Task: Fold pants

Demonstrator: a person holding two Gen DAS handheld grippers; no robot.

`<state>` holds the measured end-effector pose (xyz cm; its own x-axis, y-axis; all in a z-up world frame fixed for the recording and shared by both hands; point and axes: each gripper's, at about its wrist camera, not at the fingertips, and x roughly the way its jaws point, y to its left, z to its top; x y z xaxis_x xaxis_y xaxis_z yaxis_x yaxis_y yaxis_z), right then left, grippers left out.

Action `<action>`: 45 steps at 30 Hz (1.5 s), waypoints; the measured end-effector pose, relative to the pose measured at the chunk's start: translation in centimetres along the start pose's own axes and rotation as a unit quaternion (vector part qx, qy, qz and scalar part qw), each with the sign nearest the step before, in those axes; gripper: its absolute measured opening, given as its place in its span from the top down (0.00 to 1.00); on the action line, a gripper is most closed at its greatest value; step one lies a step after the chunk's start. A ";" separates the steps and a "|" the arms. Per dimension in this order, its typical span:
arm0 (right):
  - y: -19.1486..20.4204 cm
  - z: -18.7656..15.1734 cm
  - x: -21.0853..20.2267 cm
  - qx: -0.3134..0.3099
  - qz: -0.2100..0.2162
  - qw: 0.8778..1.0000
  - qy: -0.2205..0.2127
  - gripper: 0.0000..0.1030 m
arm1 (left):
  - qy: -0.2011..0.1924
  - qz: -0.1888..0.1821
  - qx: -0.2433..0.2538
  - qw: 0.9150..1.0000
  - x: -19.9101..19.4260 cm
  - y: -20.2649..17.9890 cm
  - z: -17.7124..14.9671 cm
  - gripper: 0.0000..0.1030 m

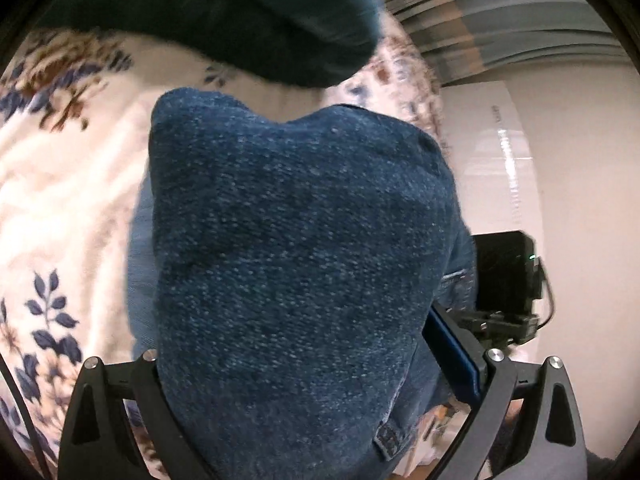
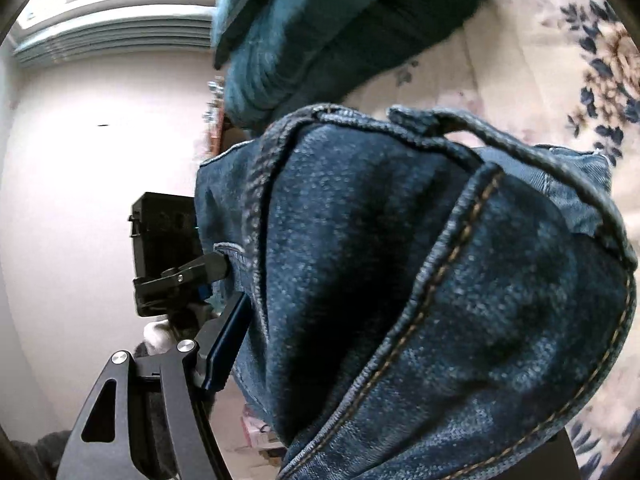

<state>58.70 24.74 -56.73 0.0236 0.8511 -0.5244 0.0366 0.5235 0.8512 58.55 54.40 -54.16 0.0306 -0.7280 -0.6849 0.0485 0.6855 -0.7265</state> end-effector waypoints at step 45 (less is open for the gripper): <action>36.5 -33.5 -16.7 -0.133 -0.497 0.812 -0.277 0.05 | -0.213 0.344 0.119 0.907 -20.9 -27.3 -26.5 0.03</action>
<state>26.21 30.97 -16.33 0.5622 -0.1059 -0.8202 0.0967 0.9934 -0.0620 30.09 51.24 -21.49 0.5159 -0.1024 -0.8505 0.0852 0.9940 -0.0681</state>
